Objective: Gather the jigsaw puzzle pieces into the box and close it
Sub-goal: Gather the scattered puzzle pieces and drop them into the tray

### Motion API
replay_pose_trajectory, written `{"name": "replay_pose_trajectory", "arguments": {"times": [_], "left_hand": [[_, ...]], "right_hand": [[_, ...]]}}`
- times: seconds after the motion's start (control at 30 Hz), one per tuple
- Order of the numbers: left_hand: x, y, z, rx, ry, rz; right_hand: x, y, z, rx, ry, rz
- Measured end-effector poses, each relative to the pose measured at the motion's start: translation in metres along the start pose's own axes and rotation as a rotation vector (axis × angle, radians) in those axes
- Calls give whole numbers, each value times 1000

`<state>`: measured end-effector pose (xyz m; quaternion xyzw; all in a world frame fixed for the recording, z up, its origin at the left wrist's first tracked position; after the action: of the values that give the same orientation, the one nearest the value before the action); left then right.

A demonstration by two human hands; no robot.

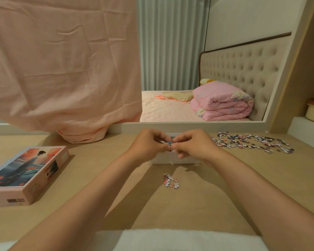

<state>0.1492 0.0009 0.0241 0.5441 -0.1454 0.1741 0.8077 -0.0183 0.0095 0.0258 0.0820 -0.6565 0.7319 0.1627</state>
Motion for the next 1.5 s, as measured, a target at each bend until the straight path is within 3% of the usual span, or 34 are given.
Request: {"name": "replay_pose_trajectory", "arguments": {"times": [0.2,0.33,0.53,0.7,0.83,1.0,1.1,1.3,1.5], "left_hand": [[-2,8,47,-80,18,123],[-11,-20,50,-170,-161,456],[-8,-35,37,-275,-128,516],[-12,-33,12,-454,-94,584],[1,-19,-8,-520,29,541],[-2,-28,-35,-374,-275,693],[-5,-41,-45,-366,-342,757],[-11,-41,-50,-402,-307,564],[-2,-38,-48,-332,-312,549]], "right_hand": [[2,-12,44,196,124,-204],[-5,9,48,255,-76,-623],[-1,14,39,350,-11,-599],[-8,17,20,420,-134,-617],[2,10,5,520,-6,-608],[3,12,-26,338,-301,-647],[-2,23,-35,303,-377,-760],[-11,32,-37,298,-311,-674],[-4,37,-36,250,-277,-631]]}}
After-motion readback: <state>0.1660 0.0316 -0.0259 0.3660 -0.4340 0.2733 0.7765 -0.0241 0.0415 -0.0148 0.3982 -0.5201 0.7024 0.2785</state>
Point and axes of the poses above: each hand's wrist, its own z-axis towards the middle knuckle, its own x-axis out of the back of the hand, y = z × x, the point moved 3 cm from there along z, towards the middle knuckle, and after that the axes turned 10 degrees about y, right-handed, at the moved point
